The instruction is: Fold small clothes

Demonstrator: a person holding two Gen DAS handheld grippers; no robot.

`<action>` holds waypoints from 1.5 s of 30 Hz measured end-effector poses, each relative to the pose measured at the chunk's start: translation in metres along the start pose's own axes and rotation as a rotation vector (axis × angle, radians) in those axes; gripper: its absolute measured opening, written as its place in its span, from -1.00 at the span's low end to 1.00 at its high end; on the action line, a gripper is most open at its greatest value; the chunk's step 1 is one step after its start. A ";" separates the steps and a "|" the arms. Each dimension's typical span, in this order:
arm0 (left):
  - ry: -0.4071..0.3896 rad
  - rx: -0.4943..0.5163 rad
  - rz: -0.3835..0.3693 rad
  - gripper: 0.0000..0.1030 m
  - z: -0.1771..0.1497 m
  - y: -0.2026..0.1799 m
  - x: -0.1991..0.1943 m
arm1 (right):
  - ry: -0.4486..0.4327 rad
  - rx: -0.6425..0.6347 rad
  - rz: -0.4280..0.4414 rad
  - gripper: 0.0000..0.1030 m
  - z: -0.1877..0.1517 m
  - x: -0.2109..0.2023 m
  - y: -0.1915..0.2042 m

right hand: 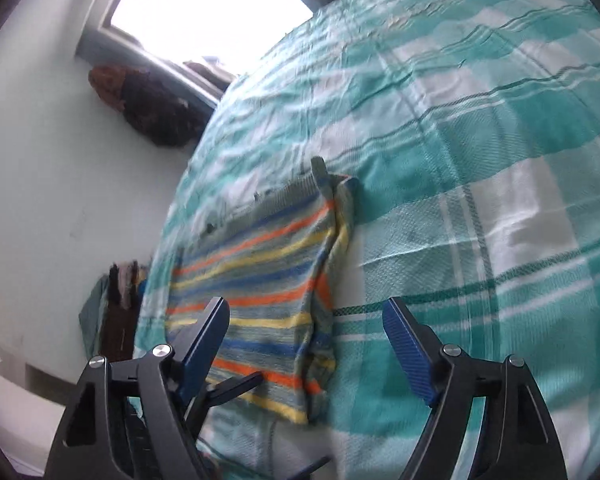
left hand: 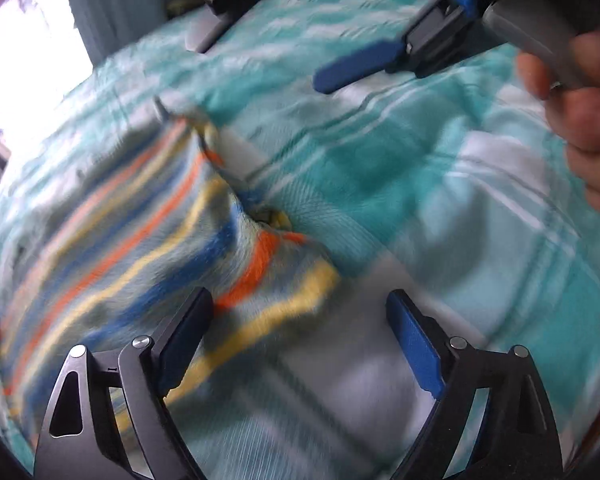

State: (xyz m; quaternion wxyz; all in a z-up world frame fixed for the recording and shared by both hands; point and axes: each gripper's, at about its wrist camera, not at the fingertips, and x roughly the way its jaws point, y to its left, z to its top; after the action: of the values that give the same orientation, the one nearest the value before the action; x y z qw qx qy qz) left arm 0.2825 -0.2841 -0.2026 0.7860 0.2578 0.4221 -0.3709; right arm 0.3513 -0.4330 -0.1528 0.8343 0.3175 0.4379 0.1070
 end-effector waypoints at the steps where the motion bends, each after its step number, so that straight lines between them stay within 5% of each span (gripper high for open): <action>1: -0.015 -0.056 -0.025 0.59 0.001 0.008 0.002 | 0.022 -0.018 -0.009 0.54 0.006 0.009 0.000; 2: -0.030 -0.108 -0.033 0.37 0.002 0.015 0.001 | 0.040 -0.033 -0.017 0.54 0.010 0.017 0.000; 3: -0.039 -0.143 -0.037 -0.29 0.003 0.021 0.001 | 0.065 -0.049 -0.023 0.54 0.018 0.029 -0.001; 4: -0.041 -0.172 -0.043 -0.68 0.005 0.026 0.001 | 0.084 -0.054 -0.026 0.54 0.025 0.040 -0.002; 8: -0.064 -0.217 -0.076 -0.79 0.006 0.036 -0.002 | 0.106 -0.019 -0.057 0.54 0.052 0.089 -0.011; 9: -0.076 -0.221 -0.086 -0.80 0.004 0.038 -0.006 | 0.097 -0.005 -0.055 0.41 0.058 0.102 -0.011; 11: -0.120 -0.249 -0.118 -0.81 0.000 0.048 -0.022 | 0.110 0.013 -0.034 -0.59 0.064 0.119 -0.006; 12: -0.148 -0.274 -0.127 -0.81 -0.002 0.054 -0.031 | 0.110 0.014 -0.058 -0.83 0.064 0.122 -0.001; 20: -0.360 -0.640 -0.198 -0.81 -0.074 0.169 -0.135 | -0.010 -0.215 0.089 -0.83 0.068 0.101 0.149; 28: -0.320 -0.914 -0.071 -0.76 -0.188 0.259 -0.144 | 0.124 -0.306 0.153 -0.82 0.031 0.220 0.267; 30: -0.231 -0.939 -0.028 -0.53 -0.202 0.269 -0.130 | 0.165 -0.312 0.159 -0.68 0.016 0.250 0.278; 32: -0.168 -1.005 -0.029 -0.28 -0.221 0.277 -0.122 | 0.227 -0.284 0.168 -0.33 0.002 0.271 0.278; 36: -0.242 -1.058 -0.015 0.22 -0.244 0.284 -0.151 | 0.172 -0.300 0.164 -0.25 -0.011 0.236 0.271; 41: -0.305 -0.961 -0.016 0.24 -0.225 0.274 -0.171 | 0.061 -0.522 -0.008 -0.25 -0.047 0.158 0.261; 45: -0.172 -0.907 0.025 0.19 -0.216 0.277 -0.128 | 0.200 -0.551 -0.050 -0.25 -0.108 0.167 0.226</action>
State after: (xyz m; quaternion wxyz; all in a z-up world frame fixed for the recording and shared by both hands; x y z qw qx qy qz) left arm 0.3549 0.0816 -0.1783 0.8559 -0.1388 0.4720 -0.1590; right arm 0.3861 -0.1345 -0.1674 0.8440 0.0559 0.4804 0.2319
